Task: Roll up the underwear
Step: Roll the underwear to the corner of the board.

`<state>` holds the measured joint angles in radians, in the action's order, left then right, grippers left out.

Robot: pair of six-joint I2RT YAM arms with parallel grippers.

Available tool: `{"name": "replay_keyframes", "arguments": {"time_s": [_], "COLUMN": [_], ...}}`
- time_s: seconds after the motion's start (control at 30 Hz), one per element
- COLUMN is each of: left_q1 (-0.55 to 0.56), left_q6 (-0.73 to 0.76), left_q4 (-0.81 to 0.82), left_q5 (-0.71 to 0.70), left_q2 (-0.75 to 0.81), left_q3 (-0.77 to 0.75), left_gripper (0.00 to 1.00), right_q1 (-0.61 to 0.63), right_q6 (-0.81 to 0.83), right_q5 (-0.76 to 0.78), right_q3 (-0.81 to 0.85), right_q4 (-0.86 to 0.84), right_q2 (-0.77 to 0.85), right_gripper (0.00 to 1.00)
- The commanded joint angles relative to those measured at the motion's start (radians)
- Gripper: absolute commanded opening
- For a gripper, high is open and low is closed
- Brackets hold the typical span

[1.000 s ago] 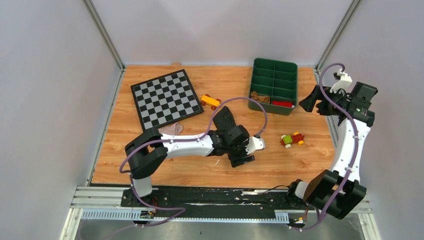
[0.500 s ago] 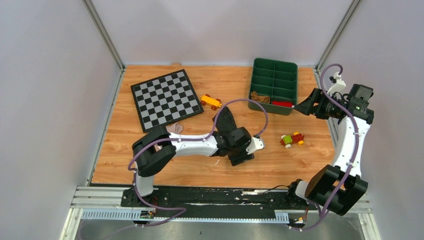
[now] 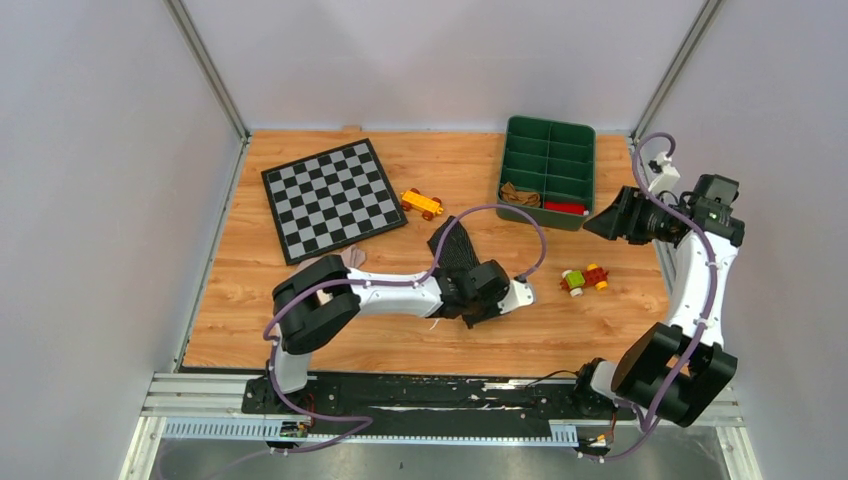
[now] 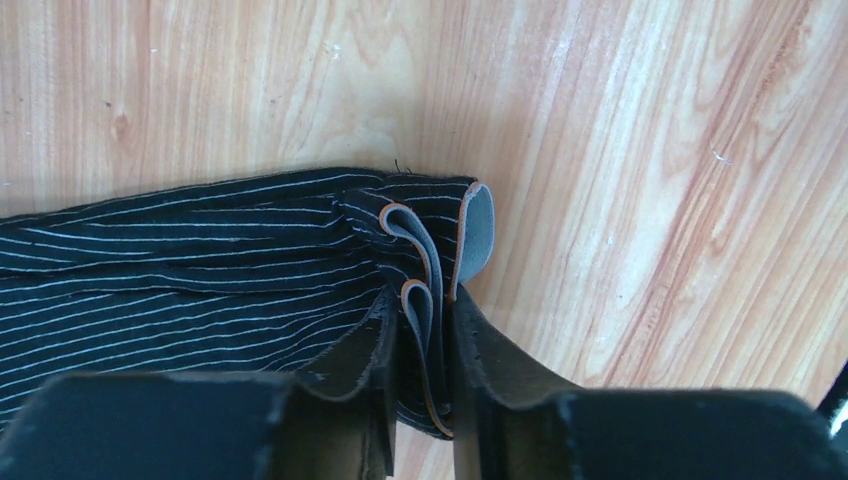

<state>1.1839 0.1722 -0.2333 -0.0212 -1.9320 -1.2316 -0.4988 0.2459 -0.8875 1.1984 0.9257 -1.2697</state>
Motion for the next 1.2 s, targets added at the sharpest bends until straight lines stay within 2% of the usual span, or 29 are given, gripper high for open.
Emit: {"name": "replay_keyframes", "arguments": {"time_s": [0.0, 0.17, 0.27, 0.4, 0.57, 0.63, 0.7, 0.83, 0.93, 1.17], "left_q1": [-0.056, -0.202, -0.273, -0.318, -0.353, -0.370, -0.384, -0.397, -0.399, -0.399], "left_q6": [0.007, -0.027, -0.024, -0.082, -0.070, -0.068, -0.071, -0.066, -0.059, -0.070], "left_q4": [-0.068, -0.082, -0.089, -0.126, -0.193, -0.203, -0.199, -0.204, -0.206, -0.205], "left_q5": [0.154, 0.508, 0.814, 1.017, 1.098, 1.104, 1.107, 1.094, 1.086, 1.086], "left_q2": [-0.002, 0.003, -0.028, -0.103, -0.196, -0.227, -0.246, -0.266, -0.267, -0.290], "left_q3": [0.029, 0.016, -0.001, -0.062, -0.129, -0.144, -0.147, -0.151, -0.153, -0.168], "left_gripper": [0.22, 0.18, 0.19, 0.19, 0.20, 0.21, 0.21, 0.26, 0.26, 0.27], "right_q1": [0.046, 0.243, 0.357, 0.505, 0.691, 0.777, 0.873, 0.965, 0.987, 1.048], "right_q6": [0.384, 0.775, 0.936, 1.111, 1.105, 1.081, 1.070, 0.994, 0.948, 0.979], "right_q5": [-0.150, -0.041, 0.025, 0.097, 0.157, 0.197, 0.237, 0.268, 0.270, 0.244], "right_q3": [0.003, -0.059, -0.176, -0.322, -0.524, -0.591, -0.609, -0.582, -0.553, -0.537], "right_q4": [0.166, 0.322, 0.324, 0.267, -0.077, -0.218, -0.299, -0.399, -0.449, -0.453], "right_q2": [-0.011, -0.013, 0.023, 0.107, 0.292, 0.313, 0.270, 0.140, 0.076, -0.009], "right_gripper": [0.63, 0.58, 0.58, 0.59, 0.72, 0.75, 0.75, 0.74, 0.72, 0.72]}}
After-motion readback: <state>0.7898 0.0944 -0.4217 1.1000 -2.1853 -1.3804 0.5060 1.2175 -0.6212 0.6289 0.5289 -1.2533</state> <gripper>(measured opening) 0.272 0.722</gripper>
